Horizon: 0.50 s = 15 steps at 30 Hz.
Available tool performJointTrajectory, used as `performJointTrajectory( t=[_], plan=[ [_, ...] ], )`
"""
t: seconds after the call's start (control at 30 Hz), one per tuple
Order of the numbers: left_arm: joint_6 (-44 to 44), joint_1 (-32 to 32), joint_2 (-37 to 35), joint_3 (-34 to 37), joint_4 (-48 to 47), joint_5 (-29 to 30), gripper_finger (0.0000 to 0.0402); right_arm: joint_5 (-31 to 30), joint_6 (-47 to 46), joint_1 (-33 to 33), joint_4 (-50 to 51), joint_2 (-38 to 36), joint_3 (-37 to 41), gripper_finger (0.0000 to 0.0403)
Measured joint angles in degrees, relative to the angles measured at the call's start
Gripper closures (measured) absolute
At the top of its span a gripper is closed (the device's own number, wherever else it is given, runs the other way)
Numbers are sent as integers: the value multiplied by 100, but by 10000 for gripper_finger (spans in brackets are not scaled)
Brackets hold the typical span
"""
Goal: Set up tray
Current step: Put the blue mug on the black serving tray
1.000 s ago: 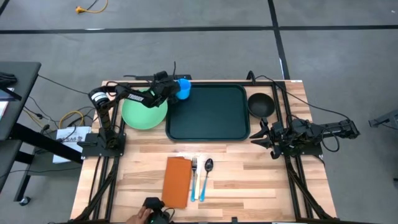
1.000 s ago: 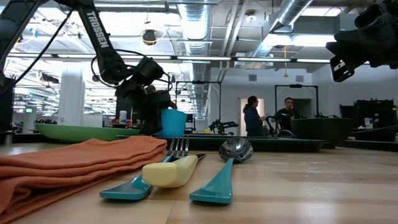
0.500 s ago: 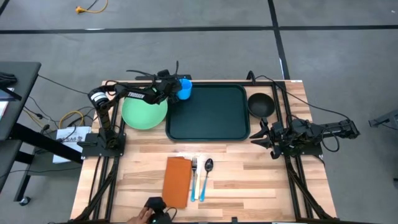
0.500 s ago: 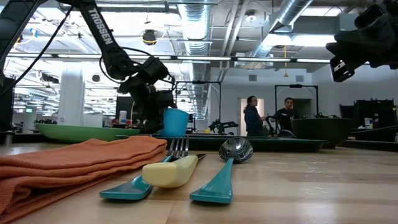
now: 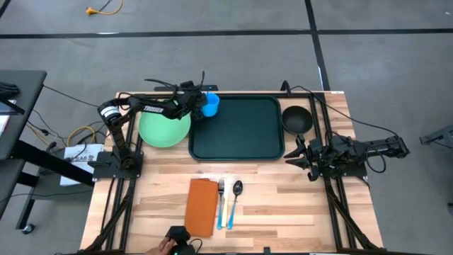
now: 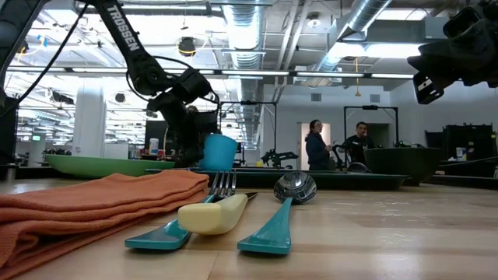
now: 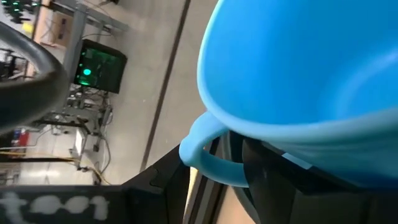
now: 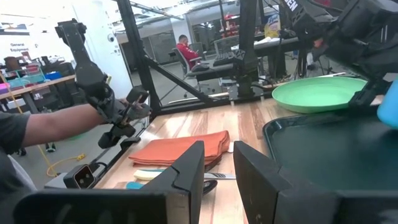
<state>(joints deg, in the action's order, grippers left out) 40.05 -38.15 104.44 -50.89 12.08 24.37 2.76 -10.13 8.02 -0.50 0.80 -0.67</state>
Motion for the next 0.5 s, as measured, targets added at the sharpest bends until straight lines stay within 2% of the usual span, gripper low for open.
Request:
performJointTrajectory(
  t=[0.5],
  plan=[
    [-396, -1, -319, 4, -847, -371, 269, -2, -2, -1, 1, -2, 0, 321]
  ],
)
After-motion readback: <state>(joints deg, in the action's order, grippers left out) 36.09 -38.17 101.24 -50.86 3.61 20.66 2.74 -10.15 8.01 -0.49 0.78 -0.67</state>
